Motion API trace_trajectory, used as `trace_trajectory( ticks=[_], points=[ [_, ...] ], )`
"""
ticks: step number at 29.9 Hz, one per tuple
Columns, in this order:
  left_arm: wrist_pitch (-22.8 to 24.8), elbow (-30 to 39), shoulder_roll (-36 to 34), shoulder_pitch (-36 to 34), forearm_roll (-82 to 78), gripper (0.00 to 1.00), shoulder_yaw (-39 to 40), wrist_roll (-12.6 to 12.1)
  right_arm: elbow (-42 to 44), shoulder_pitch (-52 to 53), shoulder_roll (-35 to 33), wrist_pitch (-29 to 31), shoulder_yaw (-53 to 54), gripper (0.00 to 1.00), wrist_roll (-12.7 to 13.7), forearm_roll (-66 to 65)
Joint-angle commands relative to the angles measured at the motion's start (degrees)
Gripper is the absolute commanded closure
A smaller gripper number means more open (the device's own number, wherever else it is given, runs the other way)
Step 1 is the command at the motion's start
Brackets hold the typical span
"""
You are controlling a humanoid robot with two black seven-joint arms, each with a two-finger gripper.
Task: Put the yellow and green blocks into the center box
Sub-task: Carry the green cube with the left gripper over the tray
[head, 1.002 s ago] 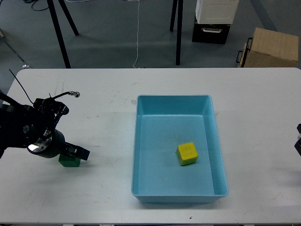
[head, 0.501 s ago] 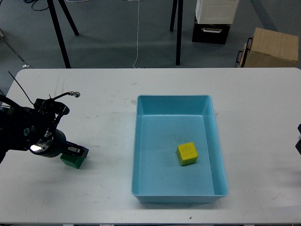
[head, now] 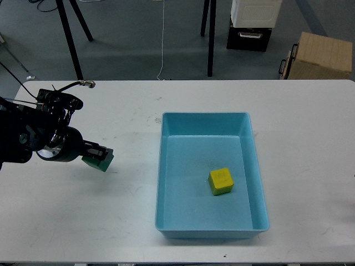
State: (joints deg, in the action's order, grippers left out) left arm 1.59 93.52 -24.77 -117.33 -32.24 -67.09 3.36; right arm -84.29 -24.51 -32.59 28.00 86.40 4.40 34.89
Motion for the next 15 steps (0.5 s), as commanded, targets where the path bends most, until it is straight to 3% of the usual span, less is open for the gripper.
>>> trace_trajectory(
  ticks=[1,9,15],
  points=[
    [3.4,1.1,2.5,-6.3,1.7,1.0,6.1,0.6,0.0,-0.2,-0.3,0.0,0.1,0.0,0.0,0.0],
    [2.6,-2.3,24.0,-5.8,12.0,1.0,11.5,2.3,0.1,-0.5,-0.5,0.0,1.2,0.0,0.0,0.0],
    [3.1,-4.8,24.8,-5.9,13.8,1.0,15.1,2.4,0.1,-0.5,-0.5,0.0,1.1,0.0,0.0,-0.6]
  ],
)
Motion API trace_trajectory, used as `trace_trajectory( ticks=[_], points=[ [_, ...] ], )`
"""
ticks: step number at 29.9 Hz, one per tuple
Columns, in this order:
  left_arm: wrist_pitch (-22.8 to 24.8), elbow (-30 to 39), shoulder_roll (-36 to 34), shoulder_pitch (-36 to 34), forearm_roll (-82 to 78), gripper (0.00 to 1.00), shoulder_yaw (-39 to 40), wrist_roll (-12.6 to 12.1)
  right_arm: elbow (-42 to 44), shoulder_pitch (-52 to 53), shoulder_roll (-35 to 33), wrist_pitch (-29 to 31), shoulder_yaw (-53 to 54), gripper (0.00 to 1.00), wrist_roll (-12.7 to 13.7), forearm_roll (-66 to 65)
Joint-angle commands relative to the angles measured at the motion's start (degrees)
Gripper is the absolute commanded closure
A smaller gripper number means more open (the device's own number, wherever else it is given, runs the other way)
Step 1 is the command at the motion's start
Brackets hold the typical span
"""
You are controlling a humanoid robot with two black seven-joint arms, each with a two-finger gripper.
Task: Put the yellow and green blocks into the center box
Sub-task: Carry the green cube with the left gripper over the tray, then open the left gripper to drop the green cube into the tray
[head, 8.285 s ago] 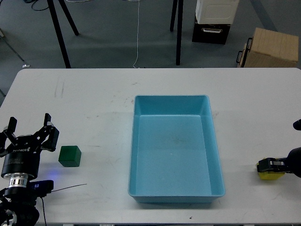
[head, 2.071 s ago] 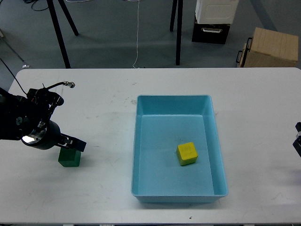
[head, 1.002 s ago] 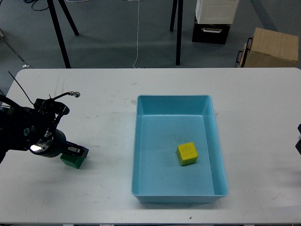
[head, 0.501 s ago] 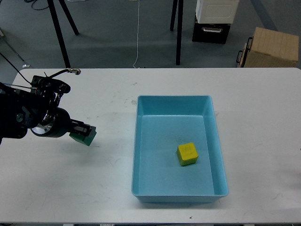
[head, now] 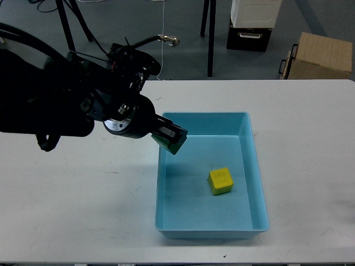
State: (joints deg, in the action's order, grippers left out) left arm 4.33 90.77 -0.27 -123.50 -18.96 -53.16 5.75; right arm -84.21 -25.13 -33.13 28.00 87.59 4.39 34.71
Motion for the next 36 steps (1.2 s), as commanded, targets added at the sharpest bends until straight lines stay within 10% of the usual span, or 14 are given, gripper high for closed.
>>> trace_trajectory(
  ticks=[1,10,24,36],
  points=[
    [0.6,-3.3,0.3,0.5,0.6,1.0,1.1,0.0,0.0,0.1,0.1,0.0,-0.1,0.0,0.0,-0.5],
    [0.9,-5.9,0.3,6.2,0.8,0.91,1.4,0.8,0.1,0.2,0.1,0.0,-0.1,0.0,0.0,-0.5],
    [0.6,-8.6,0.3,11.3,1.5,0.33,1.5,2.0,0.1,0.1,-1.0,0.0,0.0,0.0,0.0,-0.5],
    [-1.2,-8.6,0.3,12.7,1.5,0.16,3.8,4.9,0.0,-0.4,-2.0,0.0,0.6,0.0,0.0,-0.5]
  ],
)
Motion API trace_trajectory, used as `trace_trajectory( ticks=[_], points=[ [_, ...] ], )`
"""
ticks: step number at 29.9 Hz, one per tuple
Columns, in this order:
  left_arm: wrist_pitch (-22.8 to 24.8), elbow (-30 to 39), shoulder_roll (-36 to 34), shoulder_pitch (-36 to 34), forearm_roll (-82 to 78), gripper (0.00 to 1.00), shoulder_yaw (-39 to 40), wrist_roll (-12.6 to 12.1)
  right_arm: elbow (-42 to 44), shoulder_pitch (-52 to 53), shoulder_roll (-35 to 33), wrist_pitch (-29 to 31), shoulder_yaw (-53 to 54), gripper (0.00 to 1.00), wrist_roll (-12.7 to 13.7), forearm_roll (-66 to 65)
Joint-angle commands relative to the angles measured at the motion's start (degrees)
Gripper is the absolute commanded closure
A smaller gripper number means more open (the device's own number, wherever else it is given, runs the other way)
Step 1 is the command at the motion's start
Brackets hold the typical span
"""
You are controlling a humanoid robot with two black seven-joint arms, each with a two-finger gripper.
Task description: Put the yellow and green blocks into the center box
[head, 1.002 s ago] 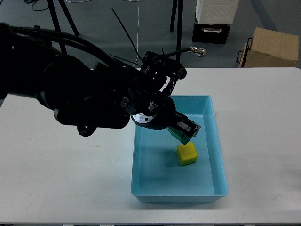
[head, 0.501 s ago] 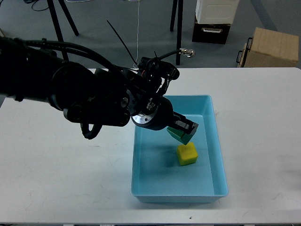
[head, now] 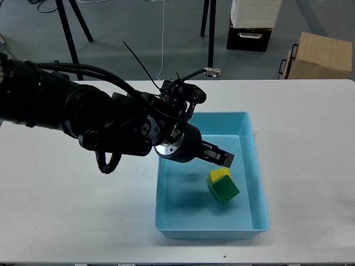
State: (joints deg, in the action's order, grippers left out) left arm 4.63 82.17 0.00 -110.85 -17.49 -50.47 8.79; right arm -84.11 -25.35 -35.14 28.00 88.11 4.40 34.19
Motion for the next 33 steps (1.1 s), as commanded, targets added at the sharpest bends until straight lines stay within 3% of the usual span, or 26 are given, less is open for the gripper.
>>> trace_trajectory(
  ticks=[1,4,6,10,14,19,22,24,29,33],
  points=[
    [-3.6,-0.2,0.0,0.2,0.0,0.15,1.8,2.5,-0.1,-0.3,0.0,0.0,0.0,0.0,0.0,0.0],
    [-10.5,-0.5,0.0,2.9,0.0,0.15,6.2,4.9,-0.1,-0.2,0.2,0.0,0.7,0.0,-0.1,0.0],
    [-13.4,-2.2,-5.7,5.2,0.1,0.15,12.0,6.9,-0.1,-0.2,0.4,0.0,1.2,0.0,-0.1,0.0],
    [-14.7,-4.5,-15.6,10.8,2.2,0.15,24.6,11.9,-0.1,0.3,0.8,0.0,1.2,0.0,-0.4,0.0],
    [-14.9,-4.9,-23.4,15.0,10.1,0.15,31.4,16.1,-0.1,0.8,0.8,0.0,1.0,0.0,-0.8,0.0],
    [-14.8,-5.3,-29.0,16.3,12.7,0.12,32.9,15.2,-0.2,1.5,0.8,0.0,1.1,0.0,-0.8,0.0],
    [-14.6,-5.7,-30.3,16.5,14.9,0.0,32.8,12.6,-0.2,2.1,0.8,0.0,1.1,0.0,-0.8,0.0],
    [-14.6,-7.8,-30.8,17.3,16.2,0.0,32.9,10.9,-0.2,2.1,1.0,0.0,1.2,0.0,-0.8,0.0],
    [-12.5,-10.2,-30.9,20.1,20.6,0.0,35.1,11.6,-0.2,2.4,3.1,0.0,1.2,0.0,-0.8,-0.1],
    [-6.9,-10.6,-31.0,23.7,21.1,0.0,36.1,12.8,-0.2,3.3,3.7,0.0,1.1,0.0,-0.8,-0.1]
  ],
)
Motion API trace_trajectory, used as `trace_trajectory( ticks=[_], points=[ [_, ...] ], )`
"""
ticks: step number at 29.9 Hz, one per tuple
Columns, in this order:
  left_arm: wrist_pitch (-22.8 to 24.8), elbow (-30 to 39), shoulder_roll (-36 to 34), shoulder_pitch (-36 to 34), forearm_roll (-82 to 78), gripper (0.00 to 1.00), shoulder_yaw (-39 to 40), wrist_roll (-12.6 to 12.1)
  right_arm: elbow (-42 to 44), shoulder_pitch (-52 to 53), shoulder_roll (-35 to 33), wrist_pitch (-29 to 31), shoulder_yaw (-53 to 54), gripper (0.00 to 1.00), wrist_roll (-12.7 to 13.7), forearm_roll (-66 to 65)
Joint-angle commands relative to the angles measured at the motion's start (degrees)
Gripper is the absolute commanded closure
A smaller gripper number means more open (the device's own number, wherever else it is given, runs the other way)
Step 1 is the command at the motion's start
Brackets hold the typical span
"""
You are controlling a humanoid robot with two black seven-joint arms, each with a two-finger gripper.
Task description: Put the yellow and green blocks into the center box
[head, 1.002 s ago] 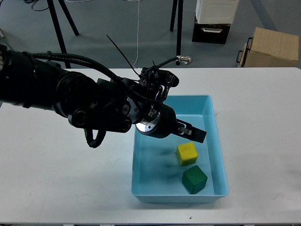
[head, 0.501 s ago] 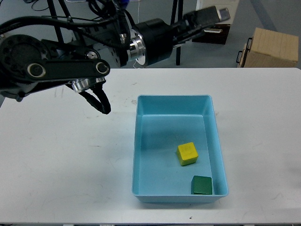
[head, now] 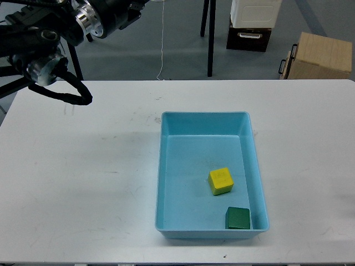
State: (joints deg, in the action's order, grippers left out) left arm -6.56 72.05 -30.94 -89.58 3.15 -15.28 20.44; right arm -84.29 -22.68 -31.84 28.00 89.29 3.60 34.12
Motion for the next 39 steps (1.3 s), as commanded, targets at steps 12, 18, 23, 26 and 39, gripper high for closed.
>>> trace_trajectory(
  ticks=[12,18,23,26,39],
  points=[
    [25.3,-6.9,1.1,16.8,7.4,0.0,18.3,7.6,0.0,3.8,4.3,0.0,-1.2,0.0,0.0,-3.1],
    [29.4,-6.3,3.3,32.7,9.1,0.0,42.4,7.6,-1.4,4.5,6.6,0.0,-2.8,0.0,0.0,-4.2],
    [29.1,-1.1,3.6,48.2,12.7,0.0,60.1,7.6,-2.8,2.9,7.7,0.0,-2.7,0.0,-0.1,-4.2],
    [28.3,6.1,3.9,60.0,12.5,0.0,67.0,7.6,-3.2,2.0,9.0,0.0,-2.6,0.0,0.0,-4.3],
    [28.4,23.1,10.6,94.0,12.1,0.0,76.7,7.6,-6.5,-4.5,13.3,0.0,-2.4,0.0,0.0,-10.3]
  ],
)
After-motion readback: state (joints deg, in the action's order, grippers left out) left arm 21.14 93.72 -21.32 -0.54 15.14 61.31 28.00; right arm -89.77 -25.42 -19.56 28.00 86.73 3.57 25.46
